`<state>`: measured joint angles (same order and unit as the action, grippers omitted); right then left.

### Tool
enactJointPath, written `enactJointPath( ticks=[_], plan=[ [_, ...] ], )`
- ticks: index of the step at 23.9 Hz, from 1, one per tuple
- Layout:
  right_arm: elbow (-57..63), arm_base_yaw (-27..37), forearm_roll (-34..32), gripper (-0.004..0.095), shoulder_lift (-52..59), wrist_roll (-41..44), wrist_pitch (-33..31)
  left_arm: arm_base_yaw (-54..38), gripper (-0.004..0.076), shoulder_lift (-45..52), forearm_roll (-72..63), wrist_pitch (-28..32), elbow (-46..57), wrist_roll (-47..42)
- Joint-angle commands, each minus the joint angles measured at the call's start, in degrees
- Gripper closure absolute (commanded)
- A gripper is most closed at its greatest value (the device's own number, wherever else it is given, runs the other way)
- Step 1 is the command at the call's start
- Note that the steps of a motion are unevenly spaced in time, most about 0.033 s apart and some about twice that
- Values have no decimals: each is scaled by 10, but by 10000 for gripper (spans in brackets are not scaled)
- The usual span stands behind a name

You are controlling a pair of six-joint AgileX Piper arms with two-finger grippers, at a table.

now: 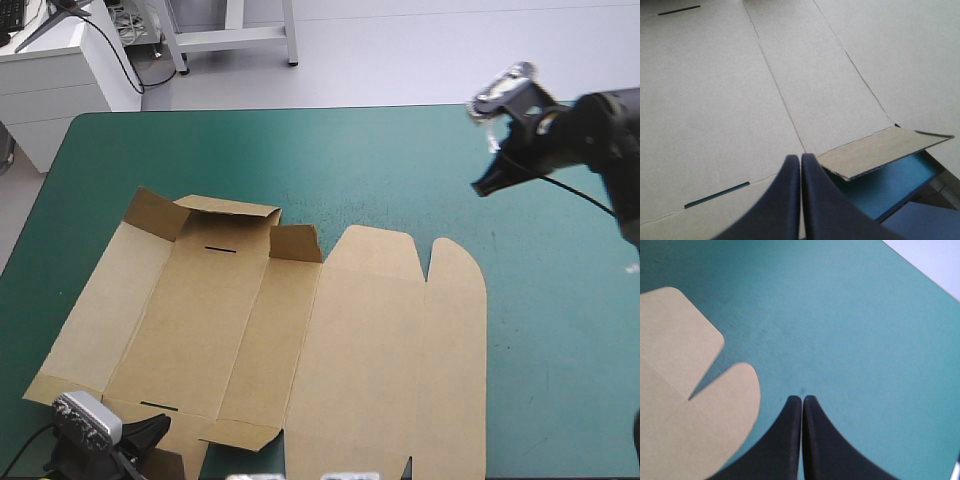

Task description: Fold the box

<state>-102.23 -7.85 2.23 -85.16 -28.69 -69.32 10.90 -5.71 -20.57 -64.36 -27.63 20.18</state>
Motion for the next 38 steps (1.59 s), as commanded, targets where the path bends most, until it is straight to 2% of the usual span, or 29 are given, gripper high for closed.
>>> enactJointPath(
  ticks=[1, 5, 6, 9, 10, 13, 15, 21, 30, 34, 38],
  plan=[
    [76, 87, 5, 926, 107, 40, 14, 0, 732, -8, -13, 32, -12, -6],
    [189, 158, 5, 925, 212, 77, 28, 0, 732, -8, -13, 32, -12, -6],
    [245, 175, 5, 926, 266, 100, 33, 0, 732, -8, -13, 32, -12, -16],
    [358, 176, 16, 926, 351, 138, 5, 0, 732, -12, -13, 35, -12, -50],
    [412, 176, 42, 925, 391, 138, -17, 0, 732, -20, -13, 35, -14, -50],
    [504, 176, 124, 925, 477, 138, -9, 0, 732, -71, -22, 29, -59, -59],
    [521, 176, 142, 925, 504, 138, -4, 0, 732, -119, -21, 30, -108, -66],
    [522, 176, 142, 925, 523, 138, 0, 0, 732, -335, 10, 8, -301, -57],
    [522, 176, 142, 927, 523, 137, 0, -8, 732, -520, 128, 44, -396, -90],
    [522, 176, 142, 927, 523, 136, 0, -72, 732, -579, 114, 49, -426, -91],
    [522, 176, 142, 927, 523, 132, 0, -216, 732, -623, 44, 60, -453, -35]
  ],
)
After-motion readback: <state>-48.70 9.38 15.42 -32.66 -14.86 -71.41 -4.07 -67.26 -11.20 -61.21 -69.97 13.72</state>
